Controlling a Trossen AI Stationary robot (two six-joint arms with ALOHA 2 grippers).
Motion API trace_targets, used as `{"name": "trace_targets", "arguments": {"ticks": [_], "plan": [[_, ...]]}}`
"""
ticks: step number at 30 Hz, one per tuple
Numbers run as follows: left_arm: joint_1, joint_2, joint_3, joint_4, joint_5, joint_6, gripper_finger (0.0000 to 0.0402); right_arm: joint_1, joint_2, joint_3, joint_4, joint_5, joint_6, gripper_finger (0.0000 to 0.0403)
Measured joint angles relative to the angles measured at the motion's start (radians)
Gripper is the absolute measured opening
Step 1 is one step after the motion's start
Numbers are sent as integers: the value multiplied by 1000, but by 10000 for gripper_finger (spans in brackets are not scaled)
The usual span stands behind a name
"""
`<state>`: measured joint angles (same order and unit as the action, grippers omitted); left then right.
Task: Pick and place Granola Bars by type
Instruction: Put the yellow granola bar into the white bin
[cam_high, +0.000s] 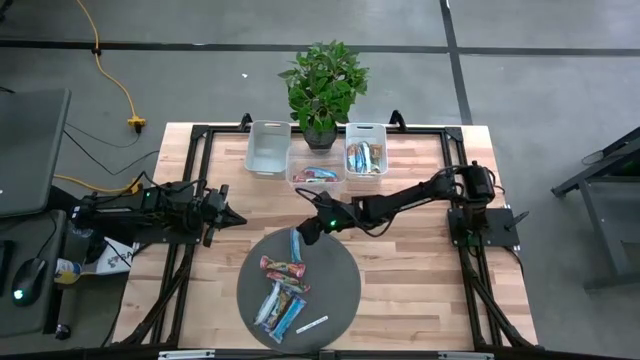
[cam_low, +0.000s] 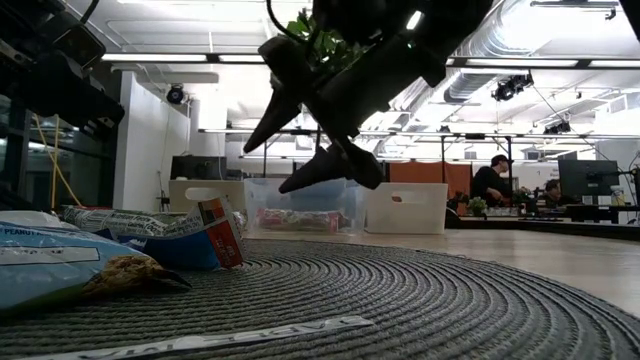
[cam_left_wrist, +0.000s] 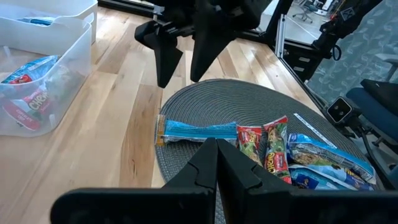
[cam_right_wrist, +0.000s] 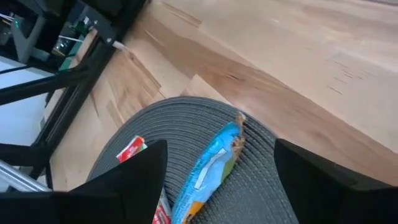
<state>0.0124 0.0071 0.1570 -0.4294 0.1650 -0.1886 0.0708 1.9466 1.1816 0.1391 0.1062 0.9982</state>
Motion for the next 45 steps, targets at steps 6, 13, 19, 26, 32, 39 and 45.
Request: {"name": "trace_targets", "arguments": {"ticks": [6, 13, 19, 26, 32, 39, 45], "plan": [[0, 0, 0, 0, 0, 0, 1, 4, 39, 1, 35, -28, 33, 278], [0, 0, 0, 1, 0, 0, 1, 4, 109, 79, 43, -64, 9, 278], [0, 0, 0, 0, -1, 0, 1, 4, 160, 182, -86, -57, -32, 278], [0, 0, 0, 0, 0, 0, 1, 4, 162, 197, -175, -27, -13, 278], [0, 0, 0, 0, 2, 0, 1, 1, 168, 196, -172, -33, -10, 278], [0, 0, 0, 0, 1, 0, 1, -12, 200, 198, -108, -43, 11, 278], [0, 0, 0, 2, 1, 0, 1, -20, 225, 198, -61, -63, 18, 277]]}}
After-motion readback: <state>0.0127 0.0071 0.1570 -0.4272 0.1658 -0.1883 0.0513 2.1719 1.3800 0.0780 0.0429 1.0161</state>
